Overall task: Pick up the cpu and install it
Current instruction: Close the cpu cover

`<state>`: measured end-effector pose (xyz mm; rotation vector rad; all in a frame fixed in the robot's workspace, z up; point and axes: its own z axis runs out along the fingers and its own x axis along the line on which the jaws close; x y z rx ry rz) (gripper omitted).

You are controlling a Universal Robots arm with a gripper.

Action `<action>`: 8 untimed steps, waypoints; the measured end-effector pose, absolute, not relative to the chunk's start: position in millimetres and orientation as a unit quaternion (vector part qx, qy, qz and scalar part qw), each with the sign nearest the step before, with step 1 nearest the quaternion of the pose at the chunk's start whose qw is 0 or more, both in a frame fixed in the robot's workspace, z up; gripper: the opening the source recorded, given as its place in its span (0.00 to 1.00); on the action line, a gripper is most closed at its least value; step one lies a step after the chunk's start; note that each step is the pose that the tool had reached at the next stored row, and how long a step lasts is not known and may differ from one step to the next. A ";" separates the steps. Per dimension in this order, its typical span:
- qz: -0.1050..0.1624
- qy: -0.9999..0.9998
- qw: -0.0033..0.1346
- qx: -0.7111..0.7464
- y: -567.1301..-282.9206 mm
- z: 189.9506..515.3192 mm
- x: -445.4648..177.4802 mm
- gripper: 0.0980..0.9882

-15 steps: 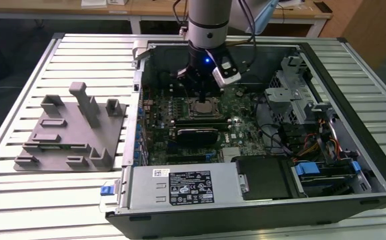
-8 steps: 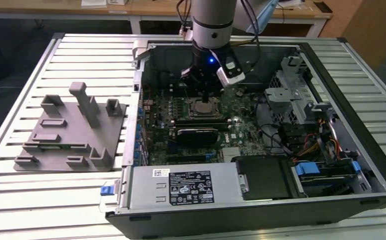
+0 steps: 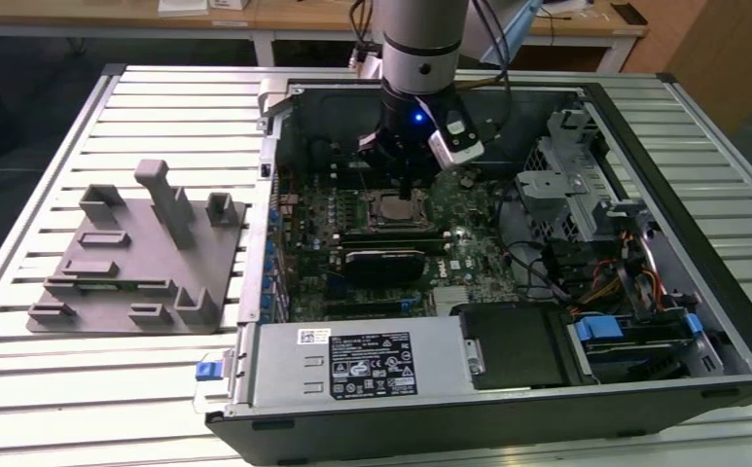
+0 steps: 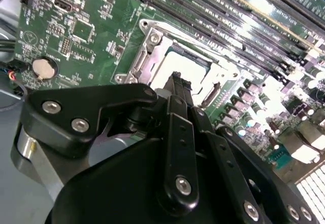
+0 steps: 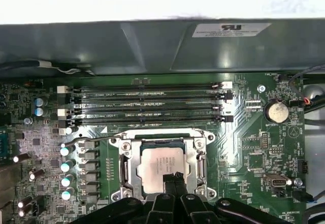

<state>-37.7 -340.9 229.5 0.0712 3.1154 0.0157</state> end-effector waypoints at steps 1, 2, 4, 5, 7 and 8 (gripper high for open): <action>0.005 1.000 0.013 0.023 -340.9 230.2 -37.7 0.01; 0.005 1.000 0.013 0.023 -340.9 231.4 -37.7 0.01; 0.005 1.000 0.013 0.023 -340.9 234.6 -37.7 0.01; 0.005 1.000 0.013 0.023 -340.9 236.4 -37.7 0.01; 0.005 1.000 0.013 0.023 -340.9 239.9 -37.7 0.01; 0.005 1.000 0.013 0.023 -340.9 241.5 -37.7 0.01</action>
